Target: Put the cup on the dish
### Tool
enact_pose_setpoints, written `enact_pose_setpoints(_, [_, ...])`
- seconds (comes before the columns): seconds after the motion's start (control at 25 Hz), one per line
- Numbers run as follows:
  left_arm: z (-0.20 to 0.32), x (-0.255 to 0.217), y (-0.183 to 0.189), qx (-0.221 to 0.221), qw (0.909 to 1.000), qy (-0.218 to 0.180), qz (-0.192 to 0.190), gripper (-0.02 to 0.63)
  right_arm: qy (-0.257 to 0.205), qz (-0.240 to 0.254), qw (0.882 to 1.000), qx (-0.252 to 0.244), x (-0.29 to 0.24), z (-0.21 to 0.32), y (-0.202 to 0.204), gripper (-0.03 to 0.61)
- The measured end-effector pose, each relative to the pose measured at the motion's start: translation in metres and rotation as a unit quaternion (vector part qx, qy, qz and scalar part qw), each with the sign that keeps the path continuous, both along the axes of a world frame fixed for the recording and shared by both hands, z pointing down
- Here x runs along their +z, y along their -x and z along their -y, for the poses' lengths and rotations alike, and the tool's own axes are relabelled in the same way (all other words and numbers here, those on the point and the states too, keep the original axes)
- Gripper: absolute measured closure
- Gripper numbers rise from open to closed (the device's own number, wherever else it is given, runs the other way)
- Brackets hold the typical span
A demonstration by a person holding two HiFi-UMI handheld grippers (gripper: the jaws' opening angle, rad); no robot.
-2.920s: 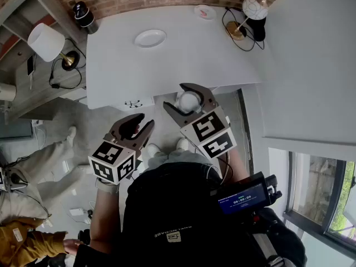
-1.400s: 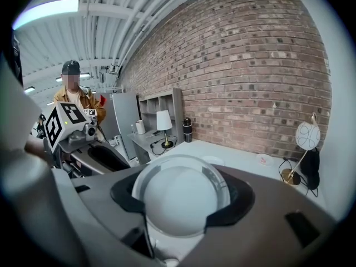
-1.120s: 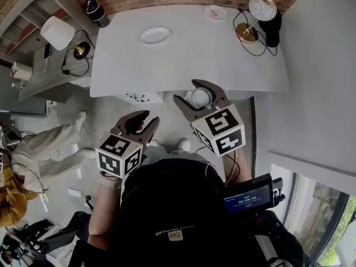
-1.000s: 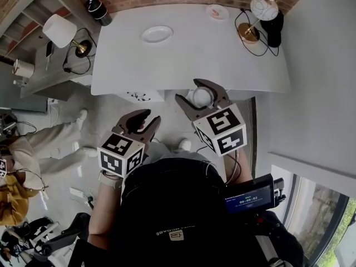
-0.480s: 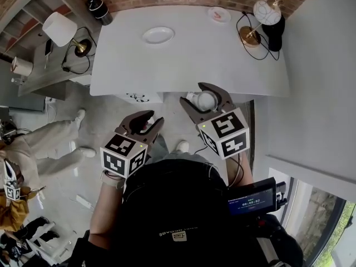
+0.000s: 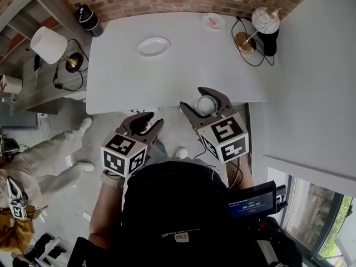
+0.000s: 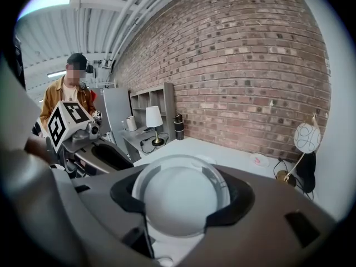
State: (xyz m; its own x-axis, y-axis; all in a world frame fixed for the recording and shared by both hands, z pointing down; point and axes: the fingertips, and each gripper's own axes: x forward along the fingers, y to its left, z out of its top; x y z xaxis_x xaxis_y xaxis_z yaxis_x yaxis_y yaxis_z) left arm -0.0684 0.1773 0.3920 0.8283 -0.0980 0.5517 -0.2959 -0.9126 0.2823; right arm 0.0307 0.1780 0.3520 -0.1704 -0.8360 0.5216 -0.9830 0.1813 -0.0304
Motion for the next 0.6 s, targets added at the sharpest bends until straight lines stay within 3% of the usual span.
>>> enact_pose_setpoints(0.6, [0.115, 0.002, -0.011, 0.061, 0.998, 0.019, 0.0, 0.477, 0.029, -0.011, 0.997, 0.068, -0.004, 0.095, -0.014, 0.319])
